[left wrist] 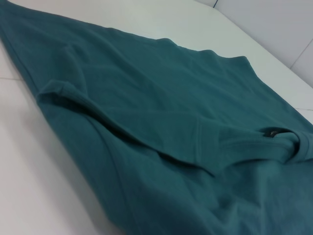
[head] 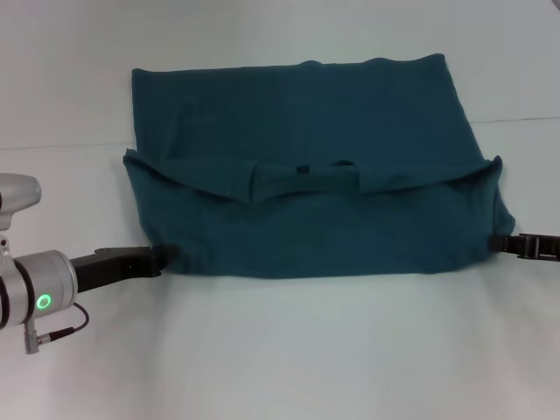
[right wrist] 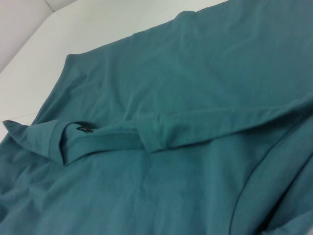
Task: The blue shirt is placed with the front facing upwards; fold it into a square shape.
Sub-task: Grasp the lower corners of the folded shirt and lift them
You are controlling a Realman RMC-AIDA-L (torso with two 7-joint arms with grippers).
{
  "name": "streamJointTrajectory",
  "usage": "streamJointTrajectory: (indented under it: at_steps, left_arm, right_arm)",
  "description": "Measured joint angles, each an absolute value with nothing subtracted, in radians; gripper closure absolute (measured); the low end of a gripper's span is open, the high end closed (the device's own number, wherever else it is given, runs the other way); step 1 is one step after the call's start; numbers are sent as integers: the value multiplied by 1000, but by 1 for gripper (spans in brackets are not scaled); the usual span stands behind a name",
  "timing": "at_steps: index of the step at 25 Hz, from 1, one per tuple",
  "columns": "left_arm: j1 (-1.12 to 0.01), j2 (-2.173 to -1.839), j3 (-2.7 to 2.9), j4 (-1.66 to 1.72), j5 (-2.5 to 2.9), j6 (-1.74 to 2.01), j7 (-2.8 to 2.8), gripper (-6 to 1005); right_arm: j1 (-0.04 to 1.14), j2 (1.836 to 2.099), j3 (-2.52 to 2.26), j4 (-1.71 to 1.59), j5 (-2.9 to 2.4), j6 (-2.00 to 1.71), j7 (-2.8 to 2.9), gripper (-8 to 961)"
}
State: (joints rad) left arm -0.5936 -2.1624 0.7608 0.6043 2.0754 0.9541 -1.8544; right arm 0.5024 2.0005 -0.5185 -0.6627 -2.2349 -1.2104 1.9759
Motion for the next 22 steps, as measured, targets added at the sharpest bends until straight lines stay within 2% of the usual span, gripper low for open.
streamJointTrajectory:
  at_steps: [4,9,18,22]
  left_arm:
    - [-593,-2163,760,606,2075,954,-1855,844]
    - [-582,-2160,758,617,2075,982,-1866,1000]
    - [-487,-2156,745,774,2074,1203,-1951,1001]
    - [-446,-2156,697,827,2075,1347,-1971,1000]
  right_arm:
    - [501,1996,-518,-663,-2235,-1210,1967,954]
    - [500,1986,-518,-667,-2235,-1224,1962,954]
    - [443,1983,-509,-721,-2235,-1346,1924,954]
    - [377,1994,-463,-752,-2225,-1429,1863,953]
